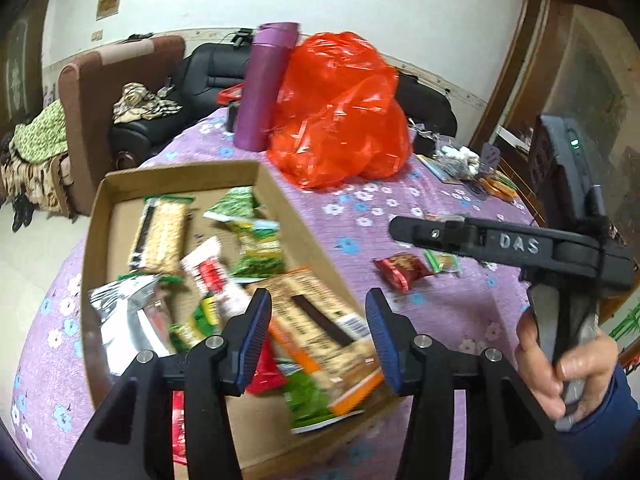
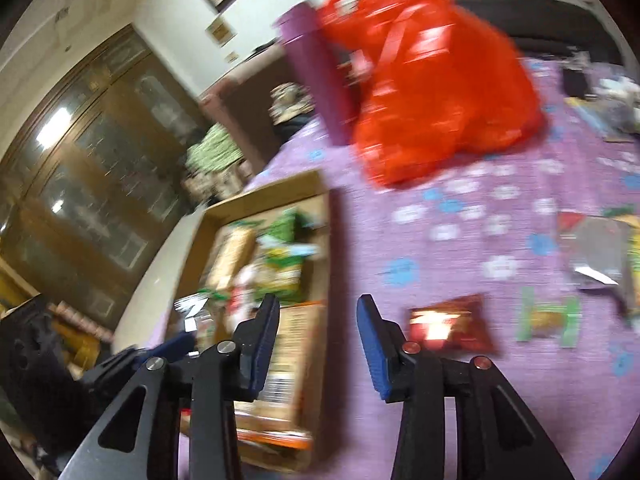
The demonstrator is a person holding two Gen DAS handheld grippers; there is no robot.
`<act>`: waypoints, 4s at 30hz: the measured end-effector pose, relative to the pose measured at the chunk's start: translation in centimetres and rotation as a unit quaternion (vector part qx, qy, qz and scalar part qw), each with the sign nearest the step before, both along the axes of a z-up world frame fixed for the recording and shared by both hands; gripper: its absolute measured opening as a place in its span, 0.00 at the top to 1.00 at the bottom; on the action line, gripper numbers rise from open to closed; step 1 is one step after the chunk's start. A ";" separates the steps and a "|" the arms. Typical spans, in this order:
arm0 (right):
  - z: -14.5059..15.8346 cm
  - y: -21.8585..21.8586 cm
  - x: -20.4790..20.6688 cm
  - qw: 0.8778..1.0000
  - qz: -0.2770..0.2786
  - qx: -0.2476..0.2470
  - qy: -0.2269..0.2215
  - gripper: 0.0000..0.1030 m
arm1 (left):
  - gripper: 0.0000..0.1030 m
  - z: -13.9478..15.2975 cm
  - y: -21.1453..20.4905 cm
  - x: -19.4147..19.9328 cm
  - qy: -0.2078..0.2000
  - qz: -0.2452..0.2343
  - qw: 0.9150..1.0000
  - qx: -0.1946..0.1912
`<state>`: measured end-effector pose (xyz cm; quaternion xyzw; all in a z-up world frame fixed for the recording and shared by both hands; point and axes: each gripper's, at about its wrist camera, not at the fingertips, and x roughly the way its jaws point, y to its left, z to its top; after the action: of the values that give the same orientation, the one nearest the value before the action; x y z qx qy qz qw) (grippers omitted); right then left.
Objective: Organize snacks
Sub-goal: 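Grasp the brown-red chip bag with the left gripper while the right gripper reaches the green-edged snack, then grasp the green-edged clear snack bag with the right gripper, then carry the chip bag and green-edged snack over the cardboard box with both grippers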
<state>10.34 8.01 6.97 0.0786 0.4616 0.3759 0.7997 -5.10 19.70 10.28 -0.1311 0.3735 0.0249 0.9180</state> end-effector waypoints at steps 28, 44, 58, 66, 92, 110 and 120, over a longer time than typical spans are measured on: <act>-4.9 -9.5 4.7 0.997 -0.045 -0.061 0.025 0.39 | 0.41 -0.9 -6.2 9.6 0.078 -0.086 0.993 -0.001; -3.5 -13.7 5.4 0.995 -0.079 0.048 0.042 0.38 | 0.42 -6.2 -11.6 14.9 0.188 -0.140 0.972 -0.023; -2.8 -13.6 4.8 0.997 -0.065 0.048 0.021 0.37 | 0.69 -7.1 -12.9 13.8 0.154 -0.083 0.984 0.026; -5.3 -10.7 5.7 0.998 -0.050 0.011 0.038 0.37 | 0.69 -3.9 -11.3 9.2 0.094 -0.083 0.992 -0.023; -5.4 -2.2 2.9 0.990 -0.040 -0.136 0.026 0.60 | 0.68 -0.2 -2.6 2.5 0.017 -0.017 0.999 -0.046; -3.0 -11.3 -2.3 0.988 -0.112 -0.080 -0.070 0.70 | 0.68 -1.4 -11.2 3.2 -0.008 -0.055 0.997 0.055; -1.3 -10.8 -3.8 0.986 -0.095 -0.062 -0.121 0.70 | 0.68 -1.8 -13.5 3.2 -0.031 -0.027 0.987 0.157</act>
<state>6.55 -2.77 5.66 0.0266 0.3746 0.2753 0.8850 -1.86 6.18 8.51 0.0241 0.3400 0.0539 0.9386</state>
